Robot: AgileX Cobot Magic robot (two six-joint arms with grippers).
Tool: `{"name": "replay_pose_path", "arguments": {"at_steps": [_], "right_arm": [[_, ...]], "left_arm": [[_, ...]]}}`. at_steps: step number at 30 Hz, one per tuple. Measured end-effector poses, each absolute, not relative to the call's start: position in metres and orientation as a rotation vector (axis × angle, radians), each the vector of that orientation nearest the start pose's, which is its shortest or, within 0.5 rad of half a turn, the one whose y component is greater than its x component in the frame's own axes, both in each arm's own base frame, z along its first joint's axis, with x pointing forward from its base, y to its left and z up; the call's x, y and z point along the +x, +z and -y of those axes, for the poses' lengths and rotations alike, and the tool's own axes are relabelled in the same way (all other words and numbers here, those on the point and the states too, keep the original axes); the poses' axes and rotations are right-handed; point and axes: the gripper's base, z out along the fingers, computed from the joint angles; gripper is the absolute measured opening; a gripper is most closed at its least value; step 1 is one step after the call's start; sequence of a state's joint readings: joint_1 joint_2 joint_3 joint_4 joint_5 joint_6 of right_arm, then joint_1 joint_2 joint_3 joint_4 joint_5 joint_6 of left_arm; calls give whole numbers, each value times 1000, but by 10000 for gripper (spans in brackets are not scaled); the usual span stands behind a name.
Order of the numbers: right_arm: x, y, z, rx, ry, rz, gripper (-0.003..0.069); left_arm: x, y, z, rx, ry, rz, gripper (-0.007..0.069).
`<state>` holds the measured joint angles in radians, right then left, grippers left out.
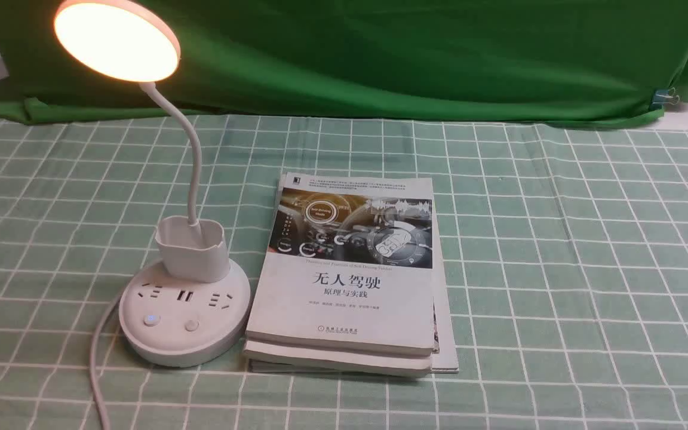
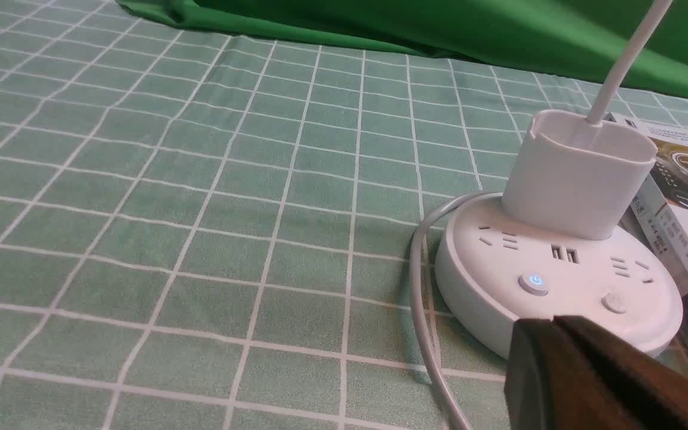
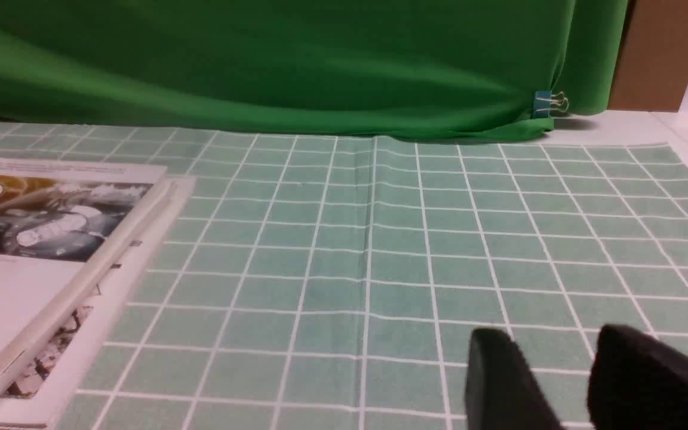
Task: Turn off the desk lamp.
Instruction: Use the left arm to press the button switch on the lamp holder
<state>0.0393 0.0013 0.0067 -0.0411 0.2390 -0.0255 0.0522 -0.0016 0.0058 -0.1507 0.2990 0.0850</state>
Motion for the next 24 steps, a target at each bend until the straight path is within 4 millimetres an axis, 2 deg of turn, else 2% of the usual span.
{"name": "replay_pose_path", "arguments": {"at_steps": [21,24], "right_arm": [[56,189,-1,-83,-28,-1728,242],[56,189,-1,-83,-28,-1728,242]], "left_arm": [[55,185,1,-30,-15,-1781,0],[55,188,3,-91,-94,-1745,0]]}}
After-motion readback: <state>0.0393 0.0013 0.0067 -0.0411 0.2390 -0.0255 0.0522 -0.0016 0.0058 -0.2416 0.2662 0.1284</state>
